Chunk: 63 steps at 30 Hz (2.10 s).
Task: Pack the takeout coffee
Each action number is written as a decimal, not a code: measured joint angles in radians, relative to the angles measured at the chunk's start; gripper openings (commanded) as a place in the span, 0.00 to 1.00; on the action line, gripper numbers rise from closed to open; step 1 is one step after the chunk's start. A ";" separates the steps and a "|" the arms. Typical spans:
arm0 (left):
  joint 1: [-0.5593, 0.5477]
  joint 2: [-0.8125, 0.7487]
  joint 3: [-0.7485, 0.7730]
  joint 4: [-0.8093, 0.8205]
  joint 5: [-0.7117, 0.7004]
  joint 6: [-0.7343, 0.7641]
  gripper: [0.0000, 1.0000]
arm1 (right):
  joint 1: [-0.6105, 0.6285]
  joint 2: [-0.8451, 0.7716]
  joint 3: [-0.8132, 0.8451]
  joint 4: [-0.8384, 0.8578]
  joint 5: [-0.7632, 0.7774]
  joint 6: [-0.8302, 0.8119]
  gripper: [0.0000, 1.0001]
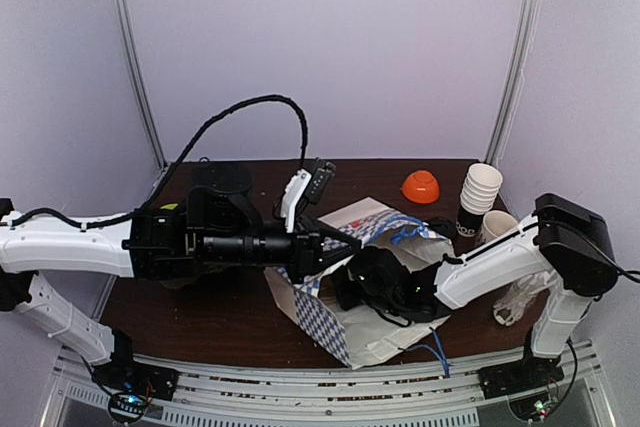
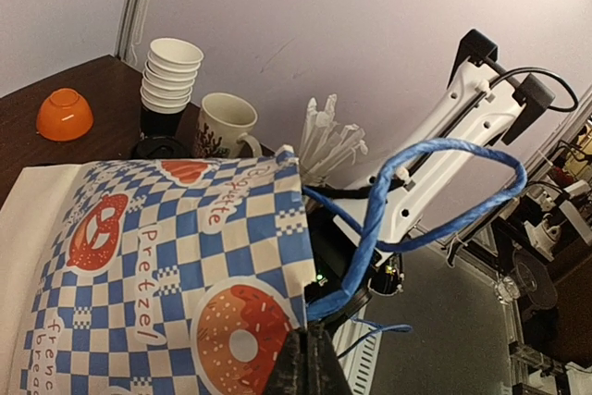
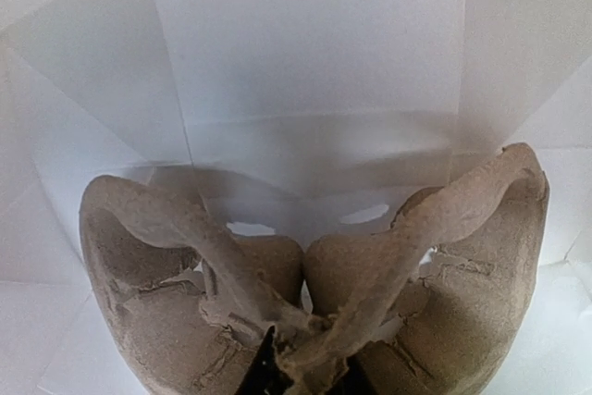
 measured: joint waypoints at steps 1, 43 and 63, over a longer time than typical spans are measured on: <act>0.000 -0.001 0.000 0.000 -0.007 0.000 0.00 | 0.000 -0.008 -0.014 0.014 -0.001 -0.003 0.09; 0.000 0.008 -0.065 0.161 -0.032 -0.131 0.00 | -0.038 -0.029 -0.047 0.207 -0.031 -0.021 0.12; 0.000 0.010 -0.112 0.241 -0.026 -0.169 0.00 | -0.060 0.038 -0.029 0.250 -0.066 0.019 0.41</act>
